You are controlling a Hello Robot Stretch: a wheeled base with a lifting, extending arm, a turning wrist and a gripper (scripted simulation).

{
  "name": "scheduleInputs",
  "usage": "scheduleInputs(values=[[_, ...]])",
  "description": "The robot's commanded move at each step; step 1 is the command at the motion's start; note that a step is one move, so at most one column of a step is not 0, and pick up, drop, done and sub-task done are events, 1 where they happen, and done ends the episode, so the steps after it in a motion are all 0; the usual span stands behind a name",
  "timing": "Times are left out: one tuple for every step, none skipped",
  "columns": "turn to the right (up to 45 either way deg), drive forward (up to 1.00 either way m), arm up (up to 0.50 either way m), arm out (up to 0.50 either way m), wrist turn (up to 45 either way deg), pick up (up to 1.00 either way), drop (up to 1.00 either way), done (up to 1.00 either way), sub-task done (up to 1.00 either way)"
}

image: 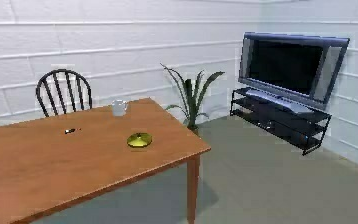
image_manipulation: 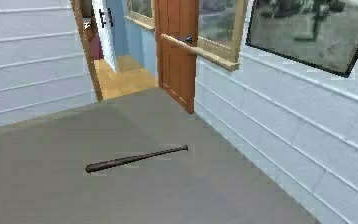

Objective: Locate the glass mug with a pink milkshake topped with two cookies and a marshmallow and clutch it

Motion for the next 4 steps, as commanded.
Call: scheduleInputs(values=[[-45.0, 0.0, 0.0, 0.0, 0.0, 0.0, 0.0, 0.0, 0.0], [-45.0, 0.0, 0.0, 0.0, 0.0, 0.0, 0.0, 0.0, 0.0], [-9.0, 0.0, 0.0, 0.0, 0.0, 0.0, 0.0, 0.0, 0.0], [0.0, 0.9, 0.0, 0.0, 0.0, 0.0, 0.0, 0.0, 0.0]])
